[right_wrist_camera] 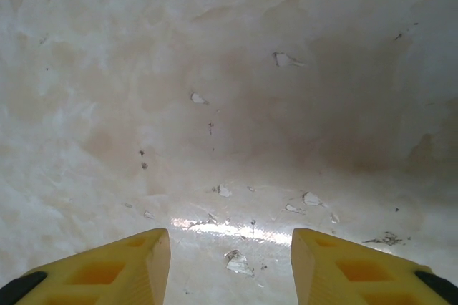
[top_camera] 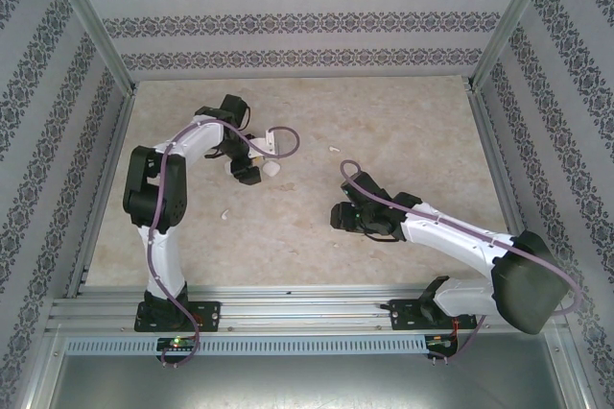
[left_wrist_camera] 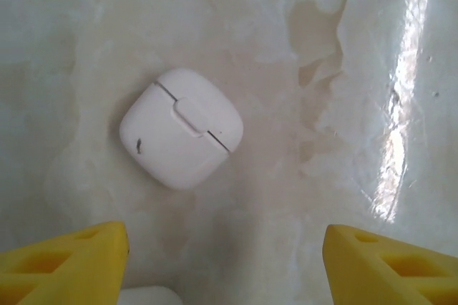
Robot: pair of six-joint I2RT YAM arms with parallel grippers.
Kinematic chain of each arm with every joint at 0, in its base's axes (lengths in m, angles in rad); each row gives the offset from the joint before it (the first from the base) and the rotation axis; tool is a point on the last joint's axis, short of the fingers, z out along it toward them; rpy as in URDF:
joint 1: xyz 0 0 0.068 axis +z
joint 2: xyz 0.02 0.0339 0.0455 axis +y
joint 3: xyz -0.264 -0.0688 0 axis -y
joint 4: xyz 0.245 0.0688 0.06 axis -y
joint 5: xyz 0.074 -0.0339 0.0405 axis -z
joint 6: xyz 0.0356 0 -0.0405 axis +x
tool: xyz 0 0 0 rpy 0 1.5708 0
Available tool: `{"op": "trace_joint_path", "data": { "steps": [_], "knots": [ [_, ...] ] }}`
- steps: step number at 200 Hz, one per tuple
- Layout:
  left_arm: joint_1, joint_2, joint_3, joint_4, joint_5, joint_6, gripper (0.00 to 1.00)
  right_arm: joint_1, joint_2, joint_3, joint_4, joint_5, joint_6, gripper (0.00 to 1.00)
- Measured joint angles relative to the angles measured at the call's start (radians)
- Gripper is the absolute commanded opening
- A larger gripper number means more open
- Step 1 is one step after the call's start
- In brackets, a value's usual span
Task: Insert wireless bluetooth earbuds into charging case
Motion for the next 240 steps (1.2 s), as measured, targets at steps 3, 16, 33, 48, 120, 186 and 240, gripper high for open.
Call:
{"op": "trace_joint_path", "data": {
  "steps": [3,16,33,48,120,186,240],
  "knots": [
    [-0.005,0.002,0.001,0.000,-0.003,0.018,0.73,0.000,-0.003,-0.002,0.000,0.003,0.001,0.48],
    [-0.024,0.005,0.003,-0.001,-0.018,0.072,0.75,0.000,-0.019,-0.012,0.002,0.017,0.004,0.49],
    [-0.058,0.014,0.009,0.000,-0.044,0.128,0.76,-0.001,-0.029,-0.019,0.006,0.027,0.006,0.49],
    [-0.093,0.026,0.009,0.002,-0.070,0.167,0.76,-0.001,-0.029,-0.019,0.014,0.030,0.004,0.49],
    [-0.129,0.071,0.058,0.016,-0.154,0.262,0.76,-0.007,-0.029,-0.027,0.021,0.031,-0.015,0.49],
    [-0.130,0.123,0.151,0.025,-0.157,0.145,0.77,-0.016,-0.097,-0.071,0.020,0.032,-0.016,0.50],
    [-0.129,0.127,0.161,0.027,-0.139,-0.039,0.78,-0.027,-0.106,-0.093,0.019,0.031,-0.016,0.49]
  ]
}}
